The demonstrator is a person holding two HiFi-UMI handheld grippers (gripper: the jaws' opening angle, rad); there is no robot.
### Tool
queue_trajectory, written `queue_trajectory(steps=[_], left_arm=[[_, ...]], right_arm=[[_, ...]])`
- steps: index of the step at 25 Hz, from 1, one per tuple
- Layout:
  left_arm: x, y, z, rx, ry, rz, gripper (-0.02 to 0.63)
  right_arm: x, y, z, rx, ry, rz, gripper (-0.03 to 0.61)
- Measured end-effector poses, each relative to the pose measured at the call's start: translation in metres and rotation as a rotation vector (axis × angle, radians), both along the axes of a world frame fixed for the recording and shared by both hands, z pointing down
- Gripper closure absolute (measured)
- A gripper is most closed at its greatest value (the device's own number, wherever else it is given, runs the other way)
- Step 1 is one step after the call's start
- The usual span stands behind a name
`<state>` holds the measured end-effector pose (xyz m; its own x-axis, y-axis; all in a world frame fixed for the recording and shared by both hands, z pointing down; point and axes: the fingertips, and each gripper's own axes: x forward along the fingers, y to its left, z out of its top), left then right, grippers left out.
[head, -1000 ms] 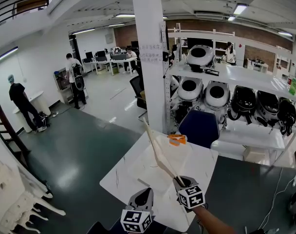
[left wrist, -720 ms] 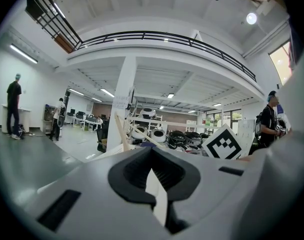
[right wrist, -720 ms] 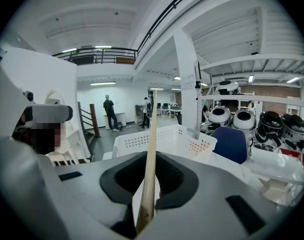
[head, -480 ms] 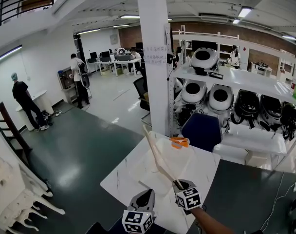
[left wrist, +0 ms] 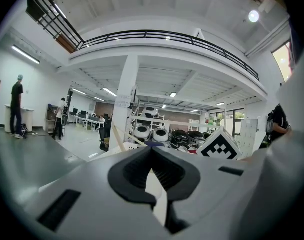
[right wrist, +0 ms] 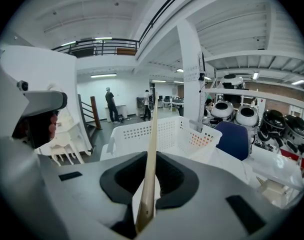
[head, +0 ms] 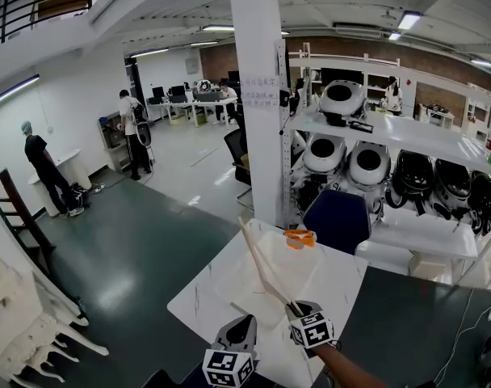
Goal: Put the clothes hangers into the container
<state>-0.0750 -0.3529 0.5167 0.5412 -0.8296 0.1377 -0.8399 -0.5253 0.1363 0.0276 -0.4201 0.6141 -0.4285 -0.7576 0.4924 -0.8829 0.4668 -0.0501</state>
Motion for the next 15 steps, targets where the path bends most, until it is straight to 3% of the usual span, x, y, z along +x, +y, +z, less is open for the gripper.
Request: queue_trajectory(steps=[15], left_arm=[[-0.011,-0.01,0.002,-0.013,-0.001,-0.025,0.611]], right_arm=[[-0.015,-0.009,0.015,-0.048,0.043,-0.03,0.518]])
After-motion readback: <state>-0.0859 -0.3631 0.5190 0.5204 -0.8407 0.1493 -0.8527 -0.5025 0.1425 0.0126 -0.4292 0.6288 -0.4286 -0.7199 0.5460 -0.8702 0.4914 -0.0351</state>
